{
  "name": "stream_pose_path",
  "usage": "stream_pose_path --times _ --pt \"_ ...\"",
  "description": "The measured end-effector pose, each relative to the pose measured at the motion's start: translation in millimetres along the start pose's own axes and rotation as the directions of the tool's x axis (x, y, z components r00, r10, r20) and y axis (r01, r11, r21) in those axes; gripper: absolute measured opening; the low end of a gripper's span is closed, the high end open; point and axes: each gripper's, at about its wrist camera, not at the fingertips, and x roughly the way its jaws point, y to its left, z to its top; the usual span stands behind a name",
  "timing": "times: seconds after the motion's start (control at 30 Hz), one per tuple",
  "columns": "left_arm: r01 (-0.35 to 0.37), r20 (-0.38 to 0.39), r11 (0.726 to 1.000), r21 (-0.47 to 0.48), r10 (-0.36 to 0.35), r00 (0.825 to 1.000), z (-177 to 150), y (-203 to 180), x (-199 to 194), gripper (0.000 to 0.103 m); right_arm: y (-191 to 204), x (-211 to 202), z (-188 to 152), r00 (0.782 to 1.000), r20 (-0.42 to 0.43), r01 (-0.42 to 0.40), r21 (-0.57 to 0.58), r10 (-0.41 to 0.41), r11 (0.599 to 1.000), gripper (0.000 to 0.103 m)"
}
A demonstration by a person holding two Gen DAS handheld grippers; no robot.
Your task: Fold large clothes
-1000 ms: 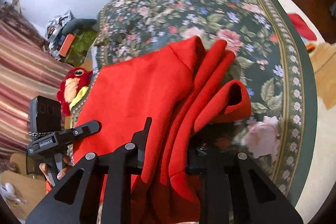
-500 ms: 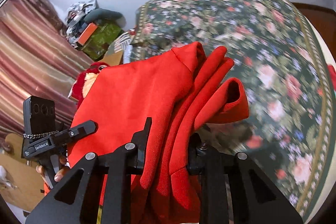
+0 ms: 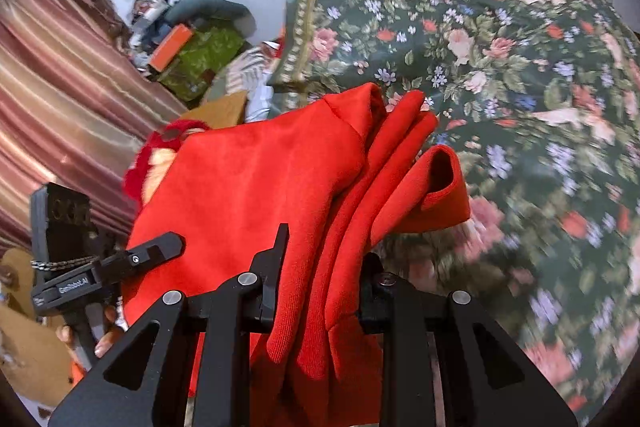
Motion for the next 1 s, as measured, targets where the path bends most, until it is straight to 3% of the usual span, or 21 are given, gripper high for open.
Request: stream_pose_path --times 0.1,0.17,0.2,0.33,0.47,0.57,0.6,0.7,0.83,1.0 --pt "-0.097 -0.057 0.995 -0.037 0.094 0.994 5 28 37 0.046 -9 38 -5 0.994 -0.089 0.058 0.002 -0.058 0.998 0.023" --pt "-0.175 -0.130 0.983 -0.053 0.167 0.977 0 48 63 0.053 -20 59 -16 0.980 -0.174 0.102 0.020 -0.097 0.995 0.025" --pt "-0.200 -0.137 0.979 -0.049 0.192 0.972 -7 56 68 0.062 -25 62 -22 0.977 -0.187 0.114 0.025 -0.107 0.993 0.030" --pt "-0.192 -0.086 0.981 -0.003 0.191 0.978 -25 53 47 0.067 -36 57 -43 0.967 -0.235 0.109 0.019 -0.102 0.994 0.050" --pt "-0.275 -0.046 0.957 0.094 0.280 0.959 -44 34 27 0.075 -29 34 -60 0.966 -0.221 0.126 -0.045 -0.133 0.991 0.053" --pt "-0.332 -0.012 0.930 0.160 0.338 0.941 -64 23 17 0.092 -26 25 -69 0.957 -0.211 0.179 -0.101 -0.197 0.979 0.066" --pt "-0.334 -0.006 0.927 0.169 0.340 0.940 -70 22 14 0.094 -26 21 -73 0.955 -0.209 0.192 -0.113 -0.212 0.975 0.072" --pt "-0.359 -0.010 0.911 0.203 0.369 0.929 -87 15 12 0.094 -24 10 -86 0.953 -0.206 0.194 -0.142 -0.221 0.971 0.073" --pt "-0.453 0.002 0.841 0.295 0.473 0.881 -108 -10 6 0.094 -17 -23 -97 0.958 -0.170 0.211 -0.129 -0.232 0.969 0.073" --pt "-0.402 0.044 0.879 0.255 0.405 0.913 -114 -41 -31 0.094 7 -79 -95 0.979 -0.070 0.183 -0.111 -0.191 0.977 0.073"
